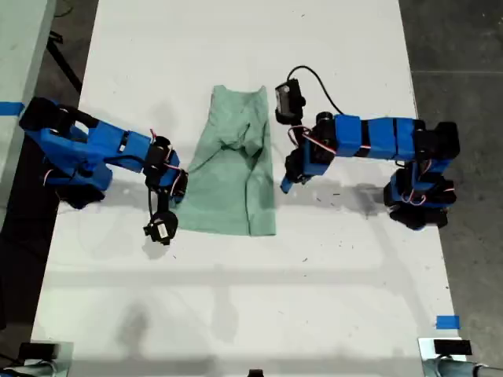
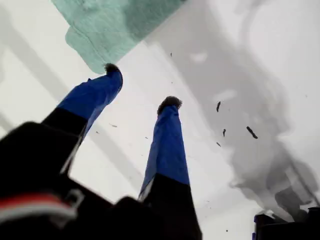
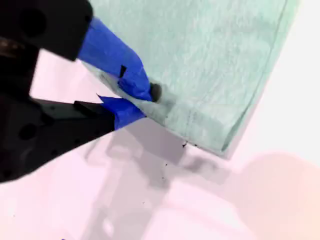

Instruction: Fold t-shirt

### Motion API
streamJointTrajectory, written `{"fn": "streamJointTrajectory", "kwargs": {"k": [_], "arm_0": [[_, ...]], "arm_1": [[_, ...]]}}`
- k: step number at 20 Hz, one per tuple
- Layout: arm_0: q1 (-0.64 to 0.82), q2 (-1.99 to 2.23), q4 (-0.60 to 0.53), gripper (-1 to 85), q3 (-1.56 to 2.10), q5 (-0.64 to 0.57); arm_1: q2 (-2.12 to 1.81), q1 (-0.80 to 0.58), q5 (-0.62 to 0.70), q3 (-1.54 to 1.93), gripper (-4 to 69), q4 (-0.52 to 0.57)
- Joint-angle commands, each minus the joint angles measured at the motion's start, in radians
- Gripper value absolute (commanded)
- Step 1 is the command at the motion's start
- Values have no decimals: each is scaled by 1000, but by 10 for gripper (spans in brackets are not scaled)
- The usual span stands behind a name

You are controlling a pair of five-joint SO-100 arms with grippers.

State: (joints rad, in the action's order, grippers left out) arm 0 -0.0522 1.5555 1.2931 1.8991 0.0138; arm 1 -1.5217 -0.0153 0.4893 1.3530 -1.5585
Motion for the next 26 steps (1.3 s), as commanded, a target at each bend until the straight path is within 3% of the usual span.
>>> {"fn": "streamJointTrajectory", "kwargs": {"k": [1, 5, 12, 18, 19, 21, 26], "arm_0": [[54, 140, 146, 0, -6, 9], [48, 100, 199, 0, -169, 3], [-61, -456, 318, 0, -914, -64], [-21, -713, 242, 1, -1101, -109], [-14, -738, 235, 21, -1115, -112], [-3, -753, 199, 296, -1124, -160], [20, -630, 219, 339, -1140, -232]], "arm_1": [[-87, -11, 6, -3, 199, 28], [-103, -5, -6, 20, 197, 37], [-120, -5, -14, 37, 190, 44], [-120, 9, -28, 54, 188, 57], [-121, 11, -29, 58, 187, 58], [-126, 14, -31, 69, 187, 66], [-129, 12, -31, 80, 186, 75]]}}
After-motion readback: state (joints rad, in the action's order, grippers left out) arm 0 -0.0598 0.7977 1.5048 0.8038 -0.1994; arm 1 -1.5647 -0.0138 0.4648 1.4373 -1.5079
